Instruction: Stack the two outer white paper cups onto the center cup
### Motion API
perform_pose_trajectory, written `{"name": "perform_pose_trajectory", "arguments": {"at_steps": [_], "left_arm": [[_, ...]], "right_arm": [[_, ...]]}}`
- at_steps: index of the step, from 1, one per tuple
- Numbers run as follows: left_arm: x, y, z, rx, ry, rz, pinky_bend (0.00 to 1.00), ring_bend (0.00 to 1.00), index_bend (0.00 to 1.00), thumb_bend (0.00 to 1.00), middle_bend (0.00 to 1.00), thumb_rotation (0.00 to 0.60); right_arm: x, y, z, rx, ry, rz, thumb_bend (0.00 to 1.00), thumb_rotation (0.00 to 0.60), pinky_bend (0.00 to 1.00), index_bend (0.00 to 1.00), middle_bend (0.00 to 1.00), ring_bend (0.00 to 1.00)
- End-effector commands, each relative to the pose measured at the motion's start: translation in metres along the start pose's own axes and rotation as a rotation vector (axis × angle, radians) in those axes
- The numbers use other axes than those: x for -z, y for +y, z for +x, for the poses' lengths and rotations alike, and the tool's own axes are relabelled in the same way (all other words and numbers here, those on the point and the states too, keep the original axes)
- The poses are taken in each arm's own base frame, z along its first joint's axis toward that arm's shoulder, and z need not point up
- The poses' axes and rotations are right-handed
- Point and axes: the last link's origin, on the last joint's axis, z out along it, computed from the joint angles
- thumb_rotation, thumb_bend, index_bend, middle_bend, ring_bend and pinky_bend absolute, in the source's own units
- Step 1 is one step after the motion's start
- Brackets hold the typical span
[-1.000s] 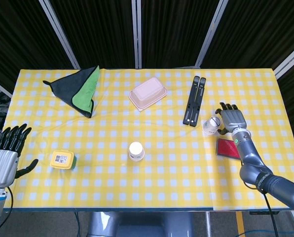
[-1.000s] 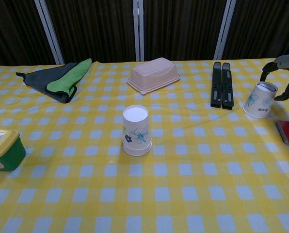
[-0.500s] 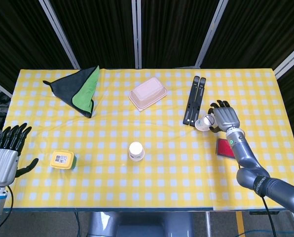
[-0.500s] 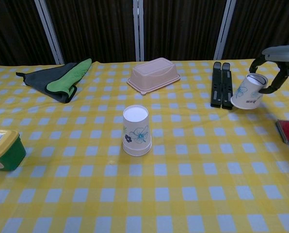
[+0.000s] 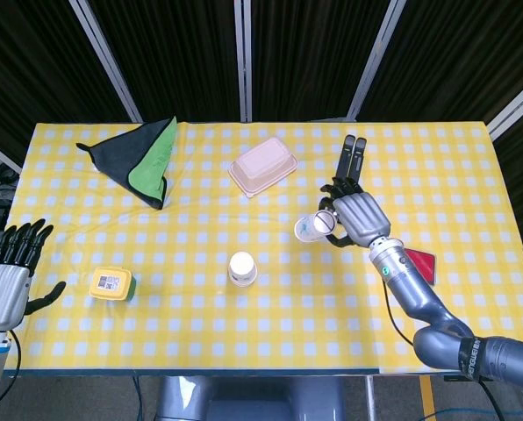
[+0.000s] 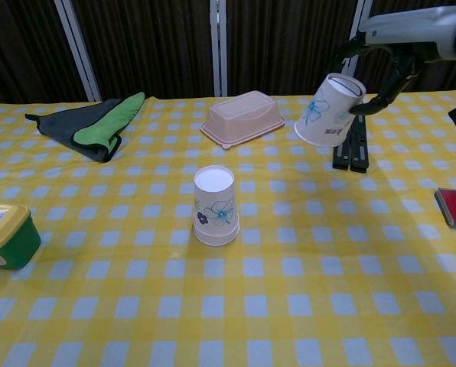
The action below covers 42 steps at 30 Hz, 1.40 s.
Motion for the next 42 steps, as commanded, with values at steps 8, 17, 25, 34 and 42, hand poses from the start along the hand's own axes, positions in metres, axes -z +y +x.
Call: {"name": "perform_pose_trajectory", "arguments": {"at_steps": [8, 17, 25, 34, 42], "left_arm": [[-0.001, -0.006, -0.004, -0.004, -0.024, 0.017, 0.0, 0.0, 0.0, 0.24, 0.0, 0.6], [0.0, -0.01, -0.004, 0.014, -0.029, 0.019, 0.0, 0.0, 0.0, 0.24, 0.0, 0.6], [-0.002, -0.011, -0.004, 0.017, -0.029, 0.023, 0.0, 0.0, 0.0, 0.24, 0.0, 0.6], [-0.003, -0.012, -0.006, 0.017, -0.039, 0.028, 0.0, 0.0, 0.0, 0.24, 0.0, 0.6], [-0.001, -0.011, -0.005, 0.018, -0.035, 0.022, 0.0, 0.0, 0.0, 0.24, 0.0, 0.6]], "right_arm": [[0.03, -0.097, 0.025, 0.015, 0.057, 0.202, 0.24, 0.6, 0.0, 0.47, 0.16, 0.0], [0.025, -0.13, -0.004, 0.035, 0.036, 0.237, 0.24, 0.6, 0.0, 0.47, 0.16, 0.0], [0.013, -0.125, -0.017, 0.059, 0.046, 0.207, 0.24, 0.6, 0.0, 0.47, 0.16, 0.0], [0.012, -0.119, -0.028, 0.075, 0.012, 0.193, 0.24, 0.6, 0.0, 0.48, 0.16, 0.0], [0.009, -0.117, -0.035, 0.077, 0.009, 0.188, 0.24, 0.6, 0.0, 0.48, 0.16, 0.0]]}}
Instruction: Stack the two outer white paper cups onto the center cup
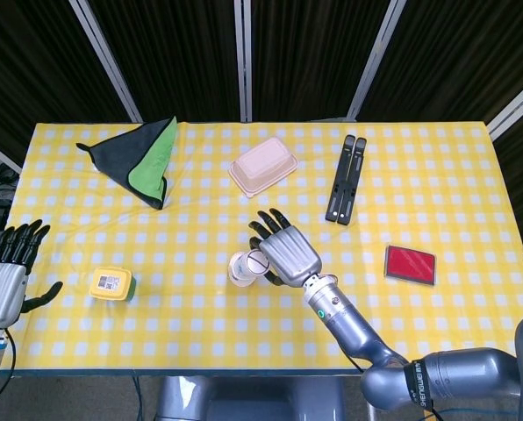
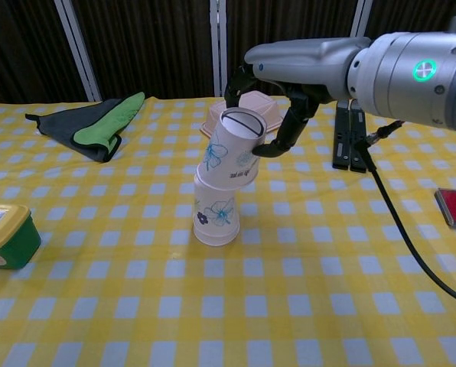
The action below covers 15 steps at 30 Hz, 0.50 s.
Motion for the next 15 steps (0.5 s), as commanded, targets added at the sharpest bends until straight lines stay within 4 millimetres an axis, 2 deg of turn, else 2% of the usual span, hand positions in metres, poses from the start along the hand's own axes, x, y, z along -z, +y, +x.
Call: {"name": "perform_pose_trajectory", "arguments": {"at_steps": [1, 15], "left_arm": [[0.0, 0.0, 0.0, -0.001, -0.001, 0.0, 0.0, 0.0, 0.0, 0.24, 0.0, 0.6], [-0.001, -0.003, 0.001, 0.008, -0.004, 0.009, 0.0, 0.0, 0.0, 0.24, 0.0, 0.6]], "right_arm": [[-0.001, 0.001, -0.002, 0.001, -0.001, -0.003, 0.24, 0.6, 0.0, 0.48, 0.16, 0.0], [-0.01, -0.001, -0.012, -0.001, -0.006, 0.002, 0.24, 0.6, 0.0, 0.48, 0.16, 0.0]]}}
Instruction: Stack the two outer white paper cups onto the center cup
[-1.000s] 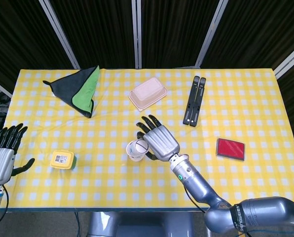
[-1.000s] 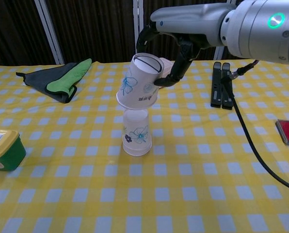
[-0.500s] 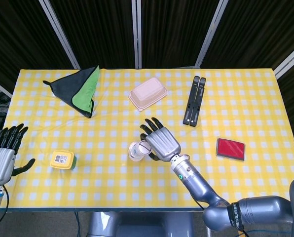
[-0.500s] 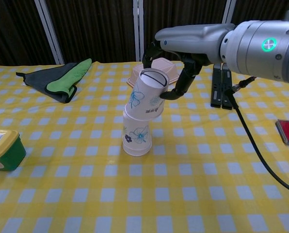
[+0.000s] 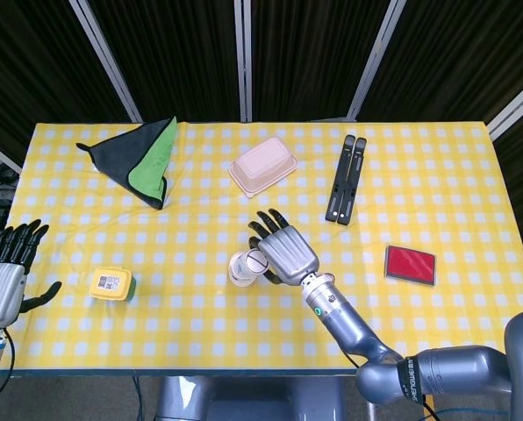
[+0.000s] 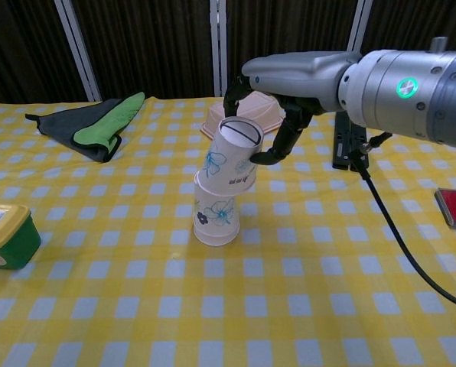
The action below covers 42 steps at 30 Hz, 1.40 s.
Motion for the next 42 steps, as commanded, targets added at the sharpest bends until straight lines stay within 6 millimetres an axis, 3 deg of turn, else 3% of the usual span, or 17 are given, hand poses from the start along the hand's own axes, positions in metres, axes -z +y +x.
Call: {"name": "perform_pose_trajectory", "arguments": {"at_steps": [1, 9, 18, 25, 30, 36, 39, 42], "left_arm": [[0.0, 0.0, 0.0, 0.002, -0.002, 0.0, 0.0, 0.0, 0.0, 0.24, 0.0, 0.6], [0.0, -0.001, 0.002, 0.007, 0.004, 0.002, 0.0, 0.0, 0.0, 0.24, 0.0, 0.6], [0.0, -0.003, 0.002, 0.008, 0.003, 0.007, 0.0, 0.0, 0.0, 0.24, 0.0, 0.6], [-0.001, -0.003, 0.002, 0.01, 0.003, 0.009, 0.0, 0.0, 0.0, 0.24, 0.0, 0.6], [-0.001, -0.005, 0.002, 0.006, 0.003, 0.017, 0.0, 0.0, 0.0, 0.24, 0.0, 0.6], [-0.001, -0.009, 0.001, 0.001, 0.004, 0.032, 0.0, 0.0, 0.0, 0.24, 0.0, 0.6], [0.001, -0.015, -0.004, -0.02, -0.012, 0.056, 0.0, 0.0, 0.0, 0.23, 0.0, 0.6], [0.002, -0.018, -0.008, -0.037, -0.018, 0.066, 0.0, 0.0, 0.0, 0.22, 0.0, 0.6]], "right_arm": [[-0.003, -0.002, -0.001, -0.006, 0.009, 0.004, 0.24, 0.6, 0.0, 0.48, 0.16, 0.0], [-0.008, -0.005, -0.005, -0.015, 0.025, 0.016, 0.22, 0.6, 0.0, 0.44, 0.15, 0.0], [-0.01, -0.005, -0.011, -0.001, 0.022, 0.007, 0.14, 0.6, 0.0, 0.27, 0.11, 0.0], [-0.007, -0.003, -0.01, -0.007, 0.03, 0.0, 0.13, 0.6, 0.0, 0.25, 0.11, 0.0], [0.003, 0.01, -0.009, -0.005, 0.045, -0.028, 0.13, 0.6, 0.0, 0.25, 0.08, 0.0], [0.035, 0.048, -0.009, 0.009, 0.111, -0.093, 0.13, 0.6, 0.0, 0.18, 0.0, 0.0], [0.092, 0.098, -0.028, 0.007, 0.116, -0.2, 0.13, 0.6, 0.0, 0.08, 0.0, 0.0], [0.121, 0.124, -0.041, 0.005, 0.142, -0.245, 0.11, 0.6, 0.0, 0.03, 0.0, 0.0]]}}
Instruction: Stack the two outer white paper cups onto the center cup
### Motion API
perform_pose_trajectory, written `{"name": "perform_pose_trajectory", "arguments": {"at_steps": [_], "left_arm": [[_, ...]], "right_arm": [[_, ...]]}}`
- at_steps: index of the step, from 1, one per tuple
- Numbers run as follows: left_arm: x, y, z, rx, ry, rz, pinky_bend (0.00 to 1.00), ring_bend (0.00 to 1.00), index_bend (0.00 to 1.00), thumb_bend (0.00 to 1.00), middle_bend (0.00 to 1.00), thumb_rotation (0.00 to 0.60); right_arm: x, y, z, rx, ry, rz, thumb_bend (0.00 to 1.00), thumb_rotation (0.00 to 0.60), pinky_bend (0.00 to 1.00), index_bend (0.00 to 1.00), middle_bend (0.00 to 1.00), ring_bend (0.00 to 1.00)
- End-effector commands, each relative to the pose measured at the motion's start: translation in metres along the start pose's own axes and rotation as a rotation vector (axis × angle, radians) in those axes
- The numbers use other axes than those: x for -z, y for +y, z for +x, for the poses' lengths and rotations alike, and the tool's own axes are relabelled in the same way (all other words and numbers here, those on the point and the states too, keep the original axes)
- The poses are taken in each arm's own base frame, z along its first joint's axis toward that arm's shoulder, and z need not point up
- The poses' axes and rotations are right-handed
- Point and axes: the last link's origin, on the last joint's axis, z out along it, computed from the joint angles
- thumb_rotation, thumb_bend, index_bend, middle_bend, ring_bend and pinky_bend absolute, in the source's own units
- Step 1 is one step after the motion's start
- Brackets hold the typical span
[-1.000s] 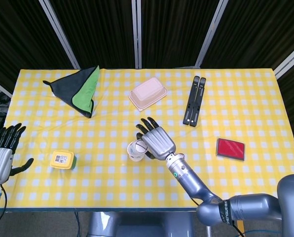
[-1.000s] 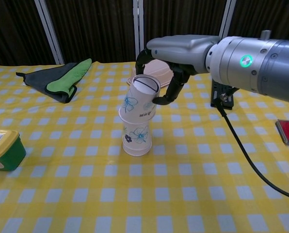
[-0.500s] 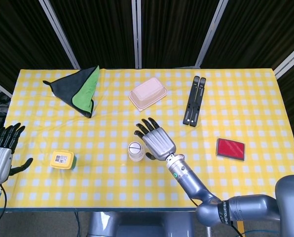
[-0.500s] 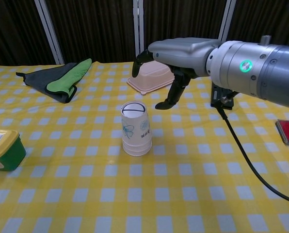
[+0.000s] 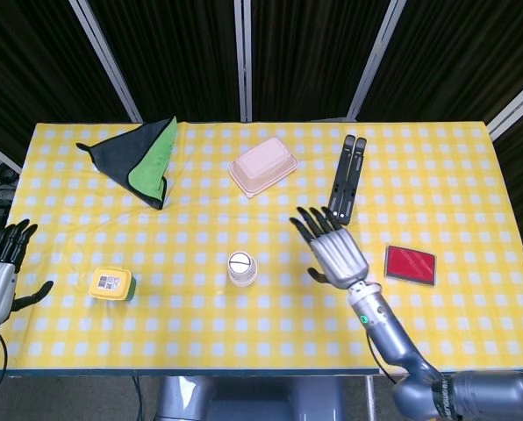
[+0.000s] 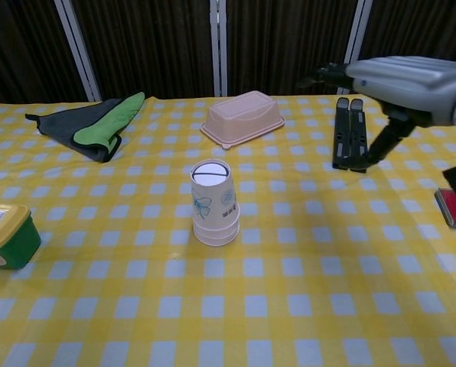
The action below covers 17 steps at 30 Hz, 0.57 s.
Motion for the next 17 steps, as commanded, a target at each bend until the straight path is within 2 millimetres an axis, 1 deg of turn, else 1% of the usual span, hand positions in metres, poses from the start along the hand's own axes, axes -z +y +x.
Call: {"name": "perform_pose_trajectory", "arguments": {"at_steps": [1, 5, 7, 10, 15, 17], "left_arm": [[0.002, -0.003, -0.005, -0.017, -0.009, 0.012, 0.0, 0.0, 0.0, 0.22, 0.0, 0.6], [0.005, -0.006, -0.011, -0.034, -0.008, 0.024, 0.0, 0.0, 0.0, 0.18, 0.0, 0.6], [0.006, -0.008, -0.014, -0.044, -0.01, 0.028, 0.0, 0.0, 0.0, 0.16, 0.0, 0.6], [0.009, -0.008, -0.018, -0.049, -0.011, 0.028, 0.0, 0.0, 0.0, 0.15, 0.0, 0.6], [0.013, -0.008, -0.02, -0.057, -0.008, 0.024, 0.0, 0.0, 0.0, 0.15, 0.0, 0.6], [0.014, -0.008, -0.02, -0.056, -0.007, 0.024, 0.0, 0.0, 0.0, 0.15, 0.0, 0.6]], "right_arm": [[0.06, 0.067, -0.016, 0.012, 0.036, -0.114, 0.11, 0.6, 0.0, 0.02, 0.0, 0.0], [0.093, 0.099, -0.024, 0.009, 0.07, -0.2, 0.09, 0.6, 0.0, 0.0, 0.0, 0.0], [0.113, 0.115, -0.027, -0.006, 0.105, -0.255, 0.09, 0.6, 0.0, 0.0, 0.0, 0.0], [0.135, 0.13, -0.033, -0.024, 0.126, -0.294, 0.09, 0.6, 0.0, 0.0, 0.0, 0.0], [0.152, 0.144, -0.036, -0.026, 0.142, -0.338, 0.09, 0.6, 0.0, 0.0, 0.0, 0.0], [0.155, 0.146, -0.036, -0.025, 0.15, -0.346, 0.09, 0.6, 0.0, 0.0, 0.0, 0.0]]}}
